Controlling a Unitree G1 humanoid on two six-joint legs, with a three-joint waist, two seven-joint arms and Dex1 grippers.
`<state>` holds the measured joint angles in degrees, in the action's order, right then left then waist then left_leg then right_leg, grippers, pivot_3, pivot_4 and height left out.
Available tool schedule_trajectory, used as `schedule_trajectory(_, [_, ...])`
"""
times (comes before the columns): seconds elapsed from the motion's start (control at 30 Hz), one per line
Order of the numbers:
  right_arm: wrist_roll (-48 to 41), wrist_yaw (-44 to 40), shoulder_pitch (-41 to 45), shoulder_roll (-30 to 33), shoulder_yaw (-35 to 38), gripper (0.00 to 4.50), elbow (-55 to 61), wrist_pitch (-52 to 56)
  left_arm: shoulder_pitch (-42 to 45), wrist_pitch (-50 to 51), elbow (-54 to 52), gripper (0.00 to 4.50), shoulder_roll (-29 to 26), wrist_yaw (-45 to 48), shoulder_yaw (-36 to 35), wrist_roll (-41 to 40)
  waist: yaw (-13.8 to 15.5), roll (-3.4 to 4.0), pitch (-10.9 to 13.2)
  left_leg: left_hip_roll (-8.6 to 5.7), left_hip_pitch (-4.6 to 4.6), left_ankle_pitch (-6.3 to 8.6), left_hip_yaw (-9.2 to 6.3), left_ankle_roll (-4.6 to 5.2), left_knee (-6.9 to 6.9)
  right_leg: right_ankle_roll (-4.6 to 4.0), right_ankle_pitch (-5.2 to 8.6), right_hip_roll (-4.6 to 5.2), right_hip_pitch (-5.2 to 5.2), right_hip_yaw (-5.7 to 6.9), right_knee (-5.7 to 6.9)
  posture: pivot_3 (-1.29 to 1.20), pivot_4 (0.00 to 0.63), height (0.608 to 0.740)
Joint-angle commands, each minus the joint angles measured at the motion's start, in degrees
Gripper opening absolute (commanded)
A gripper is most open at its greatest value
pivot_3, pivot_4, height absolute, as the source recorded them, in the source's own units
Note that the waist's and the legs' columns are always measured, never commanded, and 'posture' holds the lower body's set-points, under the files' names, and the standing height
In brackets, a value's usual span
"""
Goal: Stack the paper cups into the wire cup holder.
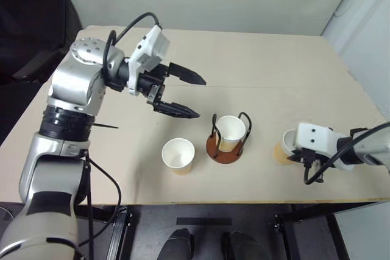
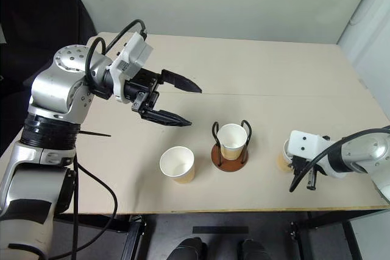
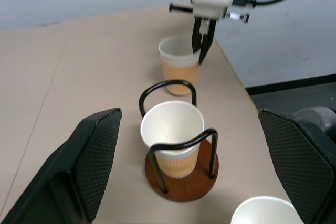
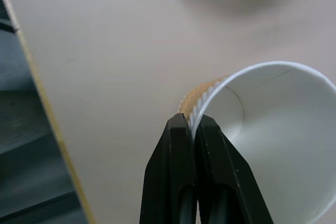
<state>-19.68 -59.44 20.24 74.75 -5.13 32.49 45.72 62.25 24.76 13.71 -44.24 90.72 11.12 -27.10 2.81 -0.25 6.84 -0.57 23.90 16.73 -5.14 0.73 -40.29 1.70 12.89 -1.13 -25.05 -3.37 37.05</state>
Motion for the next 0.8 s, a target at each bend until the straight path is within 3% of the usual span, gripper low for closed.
schedule_trajectory(0.03, [-2.6, -1.2, 5.8, 0.2, 4.1, 0.03, 1.1, 2.0, -0.1, -1.5, -0.1, 4.50, -1.9, 1.8, -0.4, -0.4, -0.1, 0.00, 0.0, 0.00, 0.00, 0.00, 0.00, 0.00, 0.00, 0.00, 0.00, 0.00, 0.00, -0.01, -0.01, 0.00, 0.150, 0.740])
schedule_trajectory(0.2, [-6.9, -2.3, 16.7, -0.6, 5.7, 0.03, 1.3, 5.3, -0.7, -2.3, 0.6, 4.50, -2.7, 1.8, 0.2, -0.5, -0.1, 0.00, 0.0, 0.00, 0.00, 0.00, -0.02, 0.01, 0.02, 0.00, 0.00, 0.00, 0.00, 0.00, -0.03, 0.00, 0.150, 0.740])
schedule_trajectory(0.43, [-9.6, -3.7, 33.8, -4.3, 1.5, 0.03, -0.7, 9.1, -1.3, -2.8, 0.7, 4.50, -2.9, 1.8, 0.7, -0.4, -0.4, 0.01, 0.0, 0.00, 0.00, 0.00, -0.06, 0.01, 0.10, -0.01, 0.00, -0.01, -0.03, 0.04, -0.09, 0.00, 0.150, 0.740])
schedule_trajectory(0.8, [-6.8, -4.6, 42.7, -14.5, -9.4, 0.03, -2.7, 9.2, -1.7, -3.9, 0.9, 4.50, -3.2, 1.8, 1.7, -0.3, -0.7, 0.03, 0.0, -0.01, 0.05, -0.01, -0.08, 0.02, 0.09, -0.01, 0.01, 0.00, -0.10, 0.04, -0.09, 0.00, 0.150, 0.740])
